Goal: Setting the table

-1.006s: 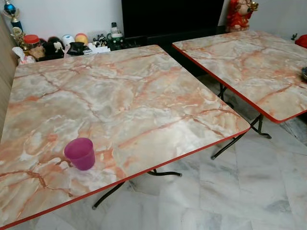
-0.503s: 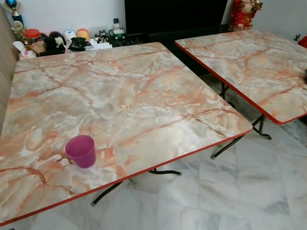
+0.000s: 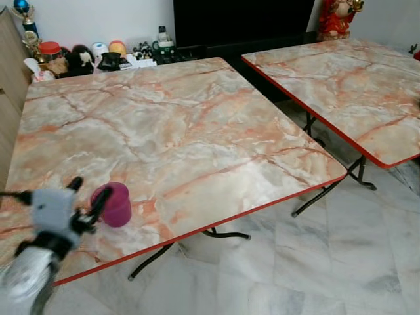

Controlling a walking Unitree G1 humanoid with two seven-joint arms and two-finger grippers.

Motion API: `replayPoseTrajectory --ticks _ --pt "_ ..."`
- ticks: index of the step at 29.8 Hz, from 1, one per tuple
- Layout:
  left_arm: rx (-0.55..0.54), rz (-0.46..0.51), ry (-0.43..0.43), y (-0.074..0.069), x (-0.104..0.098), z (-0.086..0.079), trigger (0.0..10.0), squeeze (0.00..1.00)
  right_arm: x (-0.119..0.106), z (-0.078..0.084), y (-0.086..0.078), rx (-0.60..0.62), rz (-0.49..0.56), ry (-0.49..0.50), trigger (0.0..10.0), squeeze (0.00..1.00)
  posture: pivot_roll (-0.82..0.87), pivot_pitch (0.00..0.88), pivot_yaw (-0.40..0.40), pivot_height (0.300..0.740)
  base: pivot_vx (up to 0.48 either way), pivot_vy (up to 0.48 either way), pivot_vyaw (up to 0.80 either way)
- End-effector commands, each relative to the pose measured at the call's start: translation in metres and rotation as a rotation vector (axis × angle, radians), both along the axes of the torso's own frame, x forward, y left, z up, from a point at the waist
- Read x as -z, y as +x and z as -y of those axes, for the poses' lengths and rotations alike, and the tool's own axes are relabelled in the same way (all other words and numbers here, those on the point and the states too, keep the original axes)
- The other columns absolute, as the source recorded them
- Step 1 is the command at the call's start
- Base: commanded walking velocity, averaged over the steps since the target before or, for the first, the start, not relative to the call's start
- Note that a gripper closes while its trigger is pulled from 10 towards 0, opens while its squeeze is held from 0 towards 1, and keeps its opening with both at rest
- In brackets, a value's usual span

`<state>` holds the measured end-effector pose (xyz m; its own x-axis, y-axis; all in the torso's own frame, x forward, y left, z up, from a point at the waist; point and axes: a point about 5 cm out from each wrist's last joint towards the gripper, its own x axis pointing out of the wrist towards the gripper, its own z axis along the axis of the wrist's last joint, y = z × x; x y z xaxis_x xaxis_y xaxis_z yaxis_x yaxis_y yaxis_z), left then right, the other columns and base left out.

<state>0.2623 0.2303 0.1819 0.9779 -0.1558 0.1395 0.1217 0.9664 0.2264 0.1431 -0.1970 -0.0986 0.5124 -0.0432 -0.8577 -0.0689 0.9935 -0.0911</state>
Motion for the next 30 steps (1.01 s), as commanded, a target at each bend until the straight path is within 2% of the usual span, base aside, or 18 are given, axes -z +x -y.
replayPoseTrajectory --ticks 1,5,10,13,14,16,17,18,19,21,25,27,29,30 --pt "0.014 -0.033 -0.021 0.005 -0.001 0.005 10.0 0.0 0.002 0.0 -0.006 0.011 -0.016 0.0 10.0 0.0 0.12 0.039 0.013 0.74 0.0 0.0 0.0" --pt "0.038 -0.071 -0.025 0.014 -0.007 0.012 10.0 0.0 0.003 -0.001 -0.009 0.008 -0.023 -0.001 10.0 0.0 0.12 0.001 0.011 0.74 0.0 0.0 0.0" --pt "-0.042 -0.093 -0.08 0.026 -0.021 0.007 10.0 0.0 0.003 -0.001 -0.009 -0.004 -0.027 -0.001 10.0 0.0 0.12 0.002 0.013 0.74 0.0 0.0 0.0" --pt "-0.072 -0.153 -0.044 0.032 -0.029 0.004 10.0 0.0 0.003 -0.001 -0.008 -0.003 -0.018 -0.001 10.0 0.0 0.12 0.043 0.01 0.74 0.0 0.0 0.0" --pt "-0.106 -0.178 -0.025 0.034 -0.025 0.0 10.0 0.77 0.003 -0.001 -0.008 0.0 -0.017 -0.002 10.0 0.0 0.12 0.042 0.007 0.74 0.0 0.0 0.0" --pt "-0.163 -0.235 -0.001 0.037 -0.019 -0.007 10.0 0.74 0.003 -0.001 -0.008 -0.003 -0.018 -0.004 10.0 0.0 0.12 0.05 0.007 0.74 0.0 0.0 0.0" --pt "-0.192 -0.29 0.012 0.039 -0.015 -0.01 10.0 0.47 0.003 -0.001 -0.008 -0.001 -0.019 -0.005 10.0 0.0 0.12 0.057 0.009 0.74 0.0 0.0 0.0" --pt "-0.194 -0.301 0.014 0.039 -0.015 -0.01 10.0 0.47 0.003 -0.001 -0.008 0.001 -0.02 -0.005 10.0 0.0 0.12 0.057 0.009 0.74 0.0 0.0 0.0" --pt "-0.187 -0.304 0.016 0.039 -0.015 -0.01 10.0 0.0 0.003 -0.001 -0.008 0.003 -0.019 -0.006 10.0 0.0 0.12 0.07 0.009 0.74 0.0 0.0 0.0" --pt "-0.183 -0.306 0.016 0.039 -0.016 -0.009 10.0 0.0 0.003 -0.001 -0.008 0.003 -0.018 -0.006 10.0 0.0 0.12 0.072 0.009 0.74 0.0 0.0 0.0" --pt "-0.219 -0.376 -0.013 0.04 -0.007 -0.011 10.0 0.0 0.003 -0.002 -0.008 0.01 -0.018 -0.004 10.0 0.0 0.11 0.094 0.015 0.74 0.0 0.0 0.0" --pt "-0.274 -0.36 0.025 0.043 -0.008 -0.016 10.0 0.0 0.003 -0.002 -0.008 0.009 -0.018 -0.002 10.0 0.0 0.12 0.098 0.015 0.74 0.0 0.0 0.0" --pt "-0.284 -0.365 -0.046 0.045 -0.01 -0.017 10.0 0.0 0.003 -0.002 -0.008 0.008 -0.018 -0.002 10.0 0.0 0.12 0.109 0.017 0.74 0.0 0.0 0.0" --pt "-0.288 -0.375 -0.054 0.045 -0.012 -0.017 10.0 0.0 0.003 -0.002 -0.008 0.007 -0.019 -0.002 10.0 0.0 0.13 0.115 0.021 0.74 0.0 0.0 0.0"
